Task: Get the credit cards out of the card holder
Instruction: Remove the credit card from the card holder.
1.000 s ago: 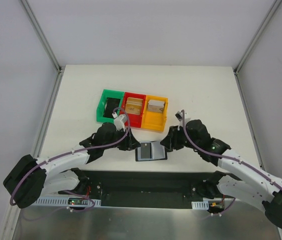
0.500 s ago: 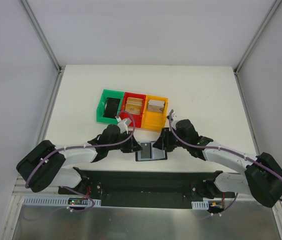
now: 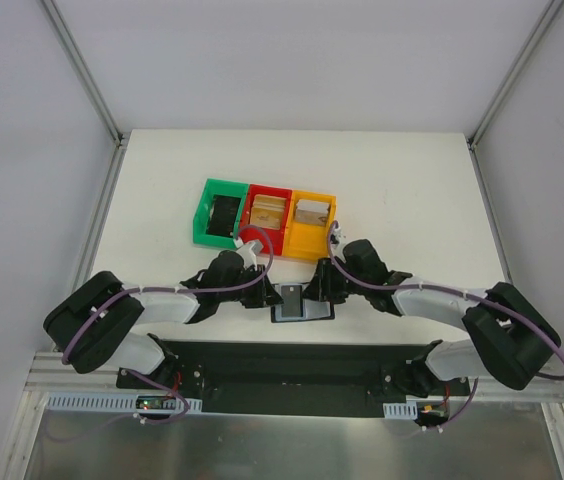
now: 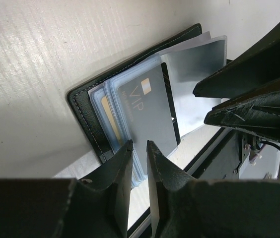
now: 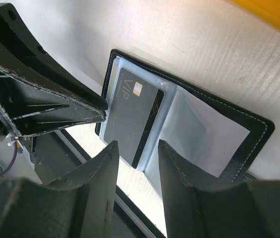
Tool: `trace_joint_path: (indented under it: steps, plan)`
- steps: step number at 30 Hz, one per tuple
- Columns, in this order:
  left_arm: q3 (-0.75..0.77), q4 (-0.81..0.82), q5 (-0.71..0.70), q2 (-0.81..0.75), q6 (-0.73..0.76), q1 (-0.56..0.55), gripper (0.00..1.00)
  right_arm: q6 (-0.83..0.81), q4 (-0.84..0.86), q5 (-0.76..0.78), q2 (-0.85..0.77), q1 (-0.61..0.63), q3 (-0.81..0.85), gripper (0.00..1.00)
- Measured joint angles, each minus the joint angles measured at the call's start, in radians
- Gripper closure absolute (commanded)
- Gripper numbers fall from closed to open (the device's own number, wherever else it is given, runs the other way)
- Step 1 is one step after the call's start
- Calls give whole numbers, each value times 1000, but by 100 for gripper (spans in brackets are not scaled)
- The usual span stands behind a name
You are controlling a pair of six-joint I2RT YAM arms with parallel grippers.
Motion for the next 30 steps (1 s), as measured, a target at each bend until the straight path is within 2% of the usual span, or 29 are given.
trace_joint_path:
  steps: [14,30]
  plan:
    - [-9,37,-7,21,-11,0,86,59,99,-19,101,0,0,60]
    - [-19,80,-7,42,-21,-1,88,119,200,-26,126,-5,-50,62]
